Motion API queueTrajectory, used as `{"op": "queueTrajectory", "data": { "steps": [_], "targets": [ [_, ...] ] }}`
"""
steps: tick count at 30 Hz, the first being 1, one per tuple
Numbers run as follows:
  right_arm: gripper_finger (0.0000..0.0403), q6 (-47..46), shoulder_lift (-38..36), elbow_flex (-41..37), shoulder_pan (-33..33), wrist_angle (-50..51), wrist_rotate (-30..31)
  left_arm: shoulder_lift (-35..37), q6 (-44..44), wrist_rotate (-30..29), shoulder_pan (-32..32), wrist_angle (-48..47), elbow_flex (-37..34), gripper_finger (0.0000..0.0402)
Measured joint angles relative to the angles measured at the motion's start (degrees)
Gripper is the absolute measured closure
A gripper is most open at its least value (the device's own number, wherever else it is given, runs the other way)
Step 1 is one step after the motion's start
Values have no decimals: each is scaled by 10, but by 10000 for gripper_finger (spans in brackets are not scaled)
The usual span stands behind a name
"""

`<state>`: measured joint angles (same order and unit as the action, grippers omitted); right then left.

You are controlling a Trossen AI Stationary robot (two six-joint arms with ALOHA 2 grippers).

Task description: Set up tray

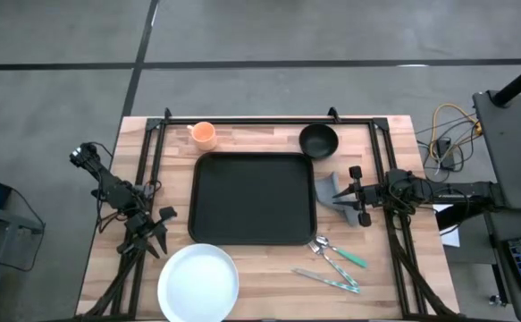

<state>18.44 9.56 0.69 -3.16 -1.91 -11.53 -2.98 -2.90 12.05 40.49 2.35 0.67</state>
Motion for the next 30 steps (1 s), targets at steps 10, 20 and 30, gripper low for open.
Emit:
{"op": "queueTrajectory", "data": {
  "steps": [10, 20, 30],
  "targets": [
    [339, 0, 0, 0, 0, 0, 0, 0, -1, -3, 0, 0, 0, 316],
    [339, 0, 0, 0, 0, 0, 0, 0, -49, -21, 0, -2, 0, 316],
    [339, 0, 0, 0, 0, 0, 0, 0, -51, -21, 0, -1, 0, 316]
  ]
}}
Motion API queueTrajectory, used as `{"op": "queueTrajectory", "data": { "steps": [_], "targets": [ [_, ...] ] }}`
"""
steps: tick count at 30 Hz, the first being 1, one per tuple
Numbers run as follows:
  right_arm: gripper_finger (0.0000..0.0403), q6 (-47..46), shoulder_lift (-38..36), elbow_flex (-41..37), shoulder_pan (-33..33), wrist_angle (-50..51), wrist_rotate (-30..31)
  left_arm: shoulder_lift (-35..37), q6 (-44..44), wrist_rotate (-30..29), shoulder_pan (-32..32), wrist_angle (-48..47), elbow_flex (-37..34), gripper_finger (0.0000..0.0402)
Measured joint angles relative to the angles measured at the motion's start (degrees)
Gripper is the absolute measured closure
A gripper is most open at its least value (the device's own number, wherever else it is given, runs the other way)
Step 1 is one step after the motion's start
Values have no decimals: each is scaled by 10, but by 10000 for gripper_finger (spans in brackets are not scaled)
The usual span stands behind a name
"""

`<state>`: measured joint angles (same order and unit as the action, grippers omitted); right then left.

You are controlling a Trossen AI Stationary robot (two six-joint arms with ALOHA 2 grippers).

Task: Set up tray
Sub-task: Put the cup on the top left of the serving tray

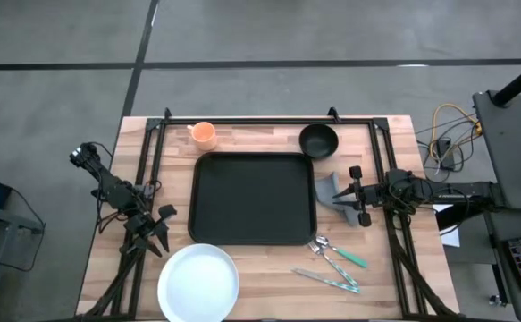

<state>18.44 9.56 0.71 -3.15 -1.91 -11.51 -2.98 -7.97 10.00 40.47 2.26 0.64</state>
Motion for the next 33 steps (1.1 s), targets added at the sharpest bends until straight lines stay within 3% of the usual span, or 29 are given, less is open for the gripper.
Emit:
{"op": "queueTrajectory", "data": {
  "steps": [17, 19, 25, 28, 33],
  "targets": [
    [339, 0, 0, 0, 0, 0, 0, 0, 5, 0, 0, 1, 0, 316],
    [339, 0, 0, 0, 0, 0, 0, 0, -16, -24, 0, 7, 0, 316],
    [339, 0, 0, 0, 0, 0, 0, 0, -186, -232, 0, 126, 0, 316],
    [339, 0, 0, 0, 0, 0, 0, 0, -266, -370, 0, 213, 0, 316],
    [339, 0, 0, 0, 0, 0, 0, 1, -273, -627, -1, 358, 6, 316]
  ]
}}
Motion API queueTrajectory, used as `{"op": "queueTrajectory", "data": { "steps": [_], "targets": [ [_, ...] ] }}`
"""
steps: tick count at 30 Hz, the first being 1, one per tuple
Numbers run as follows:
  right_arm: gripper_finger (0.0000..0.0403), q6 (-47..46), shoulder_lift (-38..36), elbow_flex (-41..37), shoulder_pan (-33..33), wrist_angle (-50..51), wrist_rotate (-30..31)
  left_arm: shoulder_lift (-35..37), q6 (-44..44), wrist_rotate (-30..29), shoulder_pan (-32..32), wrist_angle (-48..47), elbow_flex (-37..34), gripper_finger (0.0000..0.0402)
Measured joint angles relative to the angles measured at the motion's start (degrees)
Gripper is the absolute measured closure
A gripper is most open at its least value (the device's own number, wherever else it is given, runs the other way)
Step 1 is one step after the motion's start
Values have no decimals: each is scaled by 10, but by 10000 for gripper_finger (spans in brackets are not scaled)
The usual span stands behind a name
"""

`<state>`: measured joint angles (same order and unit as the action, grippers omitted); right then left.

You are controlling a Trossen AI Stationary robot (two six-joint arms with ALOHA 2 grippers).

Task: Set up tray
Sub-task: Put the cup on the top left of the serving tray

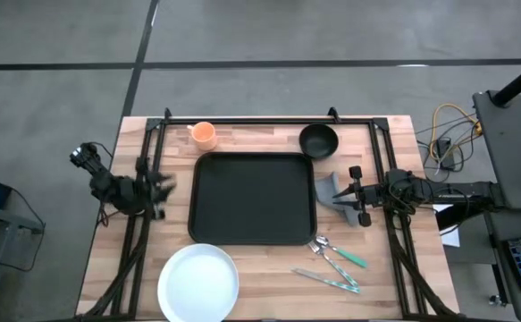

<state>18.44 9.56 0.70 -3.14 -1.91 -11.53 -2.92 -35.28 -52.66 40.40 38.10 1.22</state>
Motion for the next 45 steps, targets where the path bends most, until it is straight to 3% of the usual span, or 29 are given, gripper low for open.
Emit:
{"op": "queueTrajectory", "data": {
  "steps": [3, 12, 16, 19, 22, 27, 30, 32, 34, 36, 42, 45],
  "targets": [
    [339, 0, 0, 0, 0, 0, 0, 0, -4, -59, 0, 15, 6, 316],
    [339, 0, 0, 0, 0, 0, 0, 0, 24, -68, -7, 16, 24, 316],
    [339, 0, 0, 0, 0, 0, 0, -1, 28, -67, -51, 15, 29, 316],
    [339, 0, 0, 0, 0, 0, 0, -1, 71, -30, -120, 2, 22, 316],
    [339, 0, 0, 0, 0, 0, 0, -21, 198, 67, -227, -78, 22, 316],
    [339, 0, 0, 0, 0, 0, 0, -137, 441, 332, -502, -290, 99, 316],
    [339, 0, 0, 0, 0, 0, 0, -243, 468, 507, -656, -378, 177, 316],
    [339, 0, 0, 0, 0, 0, 0, -315, 479, 654, -718, -389, 218, 316],
    [339, 0, 0, 0, 0, 0, 0, -378, 479, 751, -747, -413, 240, 316],
    [339, 0, 0, 0, 0, 0, 0, -436, 452, 757, -754, -422, 258, 316],
    [339, 0, -1, 0, 0, 0, 0, -567, 386, 618, -758, -531, 334, 316],
    [339, 0, 0, 0, 0, 0, 0, -615, 383, 588, -757, -579, 379, 316]
  ]
}}
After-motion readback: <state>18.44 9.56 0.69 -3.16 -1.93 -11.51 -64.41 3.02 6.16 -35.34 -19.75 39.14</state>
